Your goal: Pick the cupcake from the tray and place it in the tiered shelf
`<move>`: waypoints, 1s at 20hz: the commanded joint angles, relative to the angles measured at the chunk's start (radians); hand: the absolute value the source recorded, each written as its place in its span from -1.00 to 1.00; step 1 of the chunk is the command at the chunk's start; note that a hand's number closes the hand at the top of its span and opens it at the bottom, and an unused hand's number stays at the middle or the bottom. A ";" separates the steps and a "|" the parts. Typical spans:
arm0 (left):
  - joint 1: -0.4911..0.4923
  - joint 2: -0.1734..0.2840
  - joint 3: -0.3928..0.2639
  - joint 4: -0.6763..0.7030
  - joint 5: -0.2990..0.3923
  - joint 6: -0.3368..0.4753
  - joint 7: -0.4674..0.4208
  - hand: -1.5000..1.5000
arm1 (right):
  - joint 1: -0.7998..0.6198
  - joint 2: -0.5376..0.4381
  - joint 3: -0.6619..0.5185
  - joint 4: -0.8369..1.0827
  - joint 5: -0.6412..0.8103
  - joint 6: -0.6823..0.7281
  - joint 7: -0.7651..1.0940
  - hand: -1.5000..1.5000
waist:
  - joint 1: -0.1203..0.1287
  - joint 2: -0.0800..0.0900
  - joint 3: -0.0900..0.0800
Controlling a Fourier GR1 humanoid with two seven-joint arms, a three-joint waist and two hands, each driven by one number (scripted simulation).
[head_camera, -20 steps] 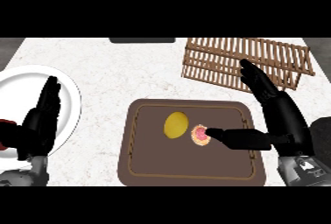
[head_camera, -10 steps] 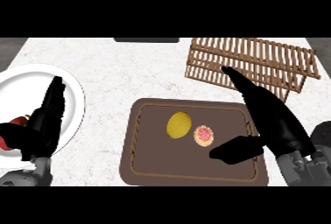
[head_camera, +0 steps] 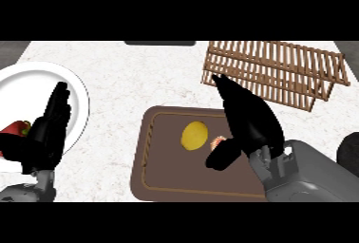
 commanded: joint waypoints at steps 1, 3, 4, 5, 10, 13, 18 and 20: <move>0.017 0.005 -0.004 -0.046 -0.009 0.010 0.031 0.00 | -0.033 0.024 0.051 0.068 0.028 0.098 0.233 -1.00 | -0.005 -0.002 0.002; 0.006 -0.024 -0.027 0.010 -0.030 0.016 -0.002 0.00 | -0.045 0.067 0.093 0.108 0.045 0.109 0.273 -1.00 | -0.021 -0.002 -0.001; -0.017 0.014 0.030 0.013 0.006 -0.009 0.012 0.00 | -0.031 0.040 0.094 0.115 0.026 0.139 0.270 -1.00 | -0.022 -0.001 0.000; 0.007 -0.007 0.008 -0.013 -0.017 0.020 0.007 0.00 | 0.019 0.031 0.121 0.102 0.037 0.129 0.274 -1.00 | -0.028 -0.005 0.001; 0.036 -0.030 -0.010 -0.010 -0.034 0.018 -0.019 0.00 | -0.048 0.070 0.038 0.169 0.037 0.149 0.275 -1.00 | -0.017 -0.001 0.002; 0.013 0.000 0.021 -0.048 -0.015 0.010 0.053 0.00 | 0.025 0.112 0.092 0.153 0.104 0.111 0.275 -1.00 | -0.022 -0.003 0.003; 0.027 -0.011 0.022 -0.051 -0.028 0.001 0.026 0.00 | 0.050 0.127 0.078 0.146 0.124 0.140 0.270 -1.00 | -0.018 0.000 0.003; -0.008 -0.022 0.029 0.015 -0.040 -0.003 -0.003 0.00 | 0.066 0.142 0.067 0.198 0.148 0.116 0.220 -1.00 | -0.023 0.003 0.003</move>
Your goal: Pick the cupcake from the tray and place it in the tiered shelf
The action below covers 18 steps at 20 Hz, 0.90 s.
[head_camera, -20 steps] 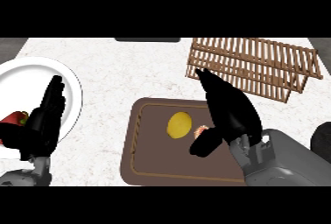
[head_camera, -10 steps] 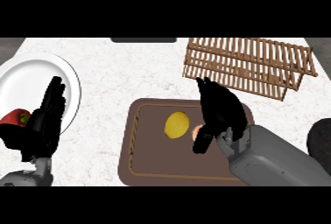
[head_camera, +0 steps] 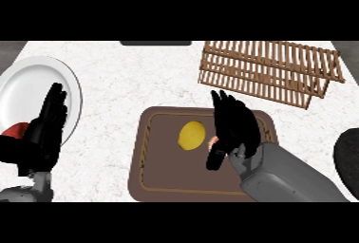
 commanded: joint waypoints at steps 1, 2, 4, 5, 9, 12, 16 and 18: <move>0.013 0.011 0.019 -0.016 0.014 -0.026 0.007 0.00 | -0.022 0.077 -0.003 0.053 0.027 0.062 0.213 -1.00 | 0.008 0.001 0.000; -0.027 0.006 0.024 0.027 -0.001 -0.013 0.008 0.00 | 0.020 0.022 -0.019 -0.010 0.009 0.086 0.198 -1.00 | -0.007 0.001 0.000; -0.018 -0.023 0.004 0.009 -0.007 -0.004 0.003 0.00 | 0.047 0.049 -0.005 -0.001 0.050 0.061 0.202 -1.00 | -0.004 0.000 0.001; 0.007 -0.060 -0.043 0.002 -0.057 0.037 -0.005 0.00 | 0.064 0.021 -0.016 0.049 0.069 0.044 0.123 -1.00 | 0.000 0.002 0.001; -0.055 -0.021 0.032 0.050 -0.012 -0.024 0.004 0.00 | 0.106 0.074 -0.016 0.025 0.141 0.031 0.112 -1.00 | -0.003 0.003 0.001; 0.061 -0.025 -0.016 -0.122 -0.040 -0.006 0.050 0.00 | 0.112 0.106 -0.042 -0.006 0.171 0.045 0.128 -1.00 | 0.009 -0.001 0.001; 0.003 -0.049 0.025 0.009 -0.025 -0.040 -0.013 0.00 | 0.160 0.154 -0.052 0.138 0.246 -0.011 -0.011 -1.00 | 0.007 0.005 0.001; 0.037 -0.023 0.037 -0.066 -0.032 -0.038 0.027 0.00 | 0.198 0.131 -0.073 0.064 0.237 0.040 0.019 -1.00 | 0.007 0.002 0.001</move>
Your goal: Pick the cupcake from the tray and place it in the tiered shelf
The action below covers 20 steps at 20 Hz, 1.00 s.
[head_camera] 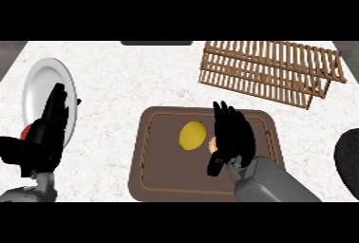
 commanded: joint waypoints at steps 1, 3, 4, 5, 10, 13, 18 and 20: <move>0.059 0.005 0.012 -0.075 0.006 -0.018 0.007 0.00 | 0.069 0.020 -0.011 -0.023 0.039 0.032 0.115 -1.00 | 0.002 -0.001 0.000; -0.064 -0.025 -0.011 0.005 -0.047 0.021 0.064 0.00 | 0.050 0.037 -0.048 0.061 0.054 0.027 0.041 -1.00 | -0.002 0.001 0.001; -0.026 -0.002 0.025 0.003 -0.019 -0.011 0.023 0.00 | 0.027 0.066 -0.057 0.088 0.038 0.066 0.075 -1.00 | 0.003 0.001 0.000; 0.013 0.027 0.061 -0.026 0.027 -0.063 0.033 0.00 | 0.060 0.062 -0.072 0.070 0.036 0.054 0.040 -1.00 | 0.004 0.001 0.000; -0.065 -0.030 0.019 -0.005 -0.039 -0.009 0.075 0.00 | 0.064 0.059 -0.045 0.135 0.097 0.096 -0.056 1.00 | 0.000 0.001 0.001; 0.049 -0.059 -0.010 -0.042 -0.062 -0.023 0.002 0.00 | 0.052 0.077 -0.027 0.150 0.187 0.064 -0.072 1.00 | 0.005 0.001 0.000; -0.042 -0.027 0.067 -0.020 -0.021 -0.050 0.064 0.00 | 0.084 0.171 -0.049 0.176 0.256 0.016 0.011 1.00 | 0.002 0.001 0.000; -0.003 -0.056 0.024 -0.043 -0.069 -0.015 0.054 0.00 | 0.087 0.214 -0.066 0.238 0.291 -0.045 0.012 1.00 | 0.006 0.001 0.001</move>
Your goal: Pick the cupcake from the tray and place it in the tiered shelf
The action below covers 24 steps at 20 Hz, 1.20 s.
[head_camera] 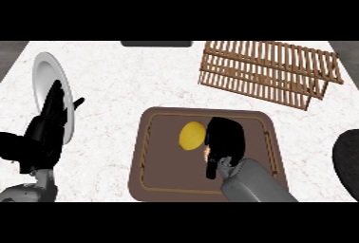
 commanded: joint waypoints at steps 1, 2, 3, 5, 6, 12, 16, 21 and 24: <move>-0.010 -0.004 0.013 0.030 -0.002 -0.018 -0.022 0.00 | 0.000 0.079 -0.023 0.101 0.073 -0.051 0.107 1.00 | 0.003 0.016 0.007; 0.001 -0.005 0.003 -0.001 -0.026 -0.004 0.000 0.00 | -0.018 0.078 -0.048 0.076 0.086 -0.054 0.082 1.00 | 0.003 0.015 0.008; 0.006 -0.033 -0.023 0.009 -0.042 0.007 -0.010 0.00 | 0.018 0.102 -0.027 0.069 0.102 -0.089 0.082 1.00 | 0.002 0.015 0.008; -0.024 0.014 0.032 0.015 0.013 -0.048 0.018 0.00 | -0.027 0.103 -0.054 0.063 0.035 -0.109 0.073 1.00 | 0.007 0.015 0.008; -0.030 -0.004 0.024 0.035 -0.006 -0.027 0.007 0.00 | 0.004 0.104 0.001 0.047 0.026 -0.167 0.120 1.00 | 0.007 0.016 0.008; -0.029 -0.024 0.000 -0.011 -0.026 -0.010 0.045 0.00 | -0.121 0.105 0.008 -0.171 0.045 -0.156 0.244 1.00 | 0.006 0.011 0.008; 0.037 -0.016 0.021 0.012 -0.009 -0.034 -0.016 0.00 | -0.173 0.106 -0.124 -0.337 0.108 -0.215 0.245 1.00 | -0.010 0.003 0.007; 0.002 -0.021 0.037 0.032 -0.019 -0.014 -0.009 0.00 | -0.245 0.106 -0.189 -0.425 0.253 -0.149 0.358 1.00 | -0.021 0.004 0.006; 0.020 -0.001 0.032 -0.002 -0.010 -0.043 0.016 0.00 | -0.284 0.106 -0.181 -0.465 0.320 -0.063 0.436 1.00 | -0.010 0.001 0.006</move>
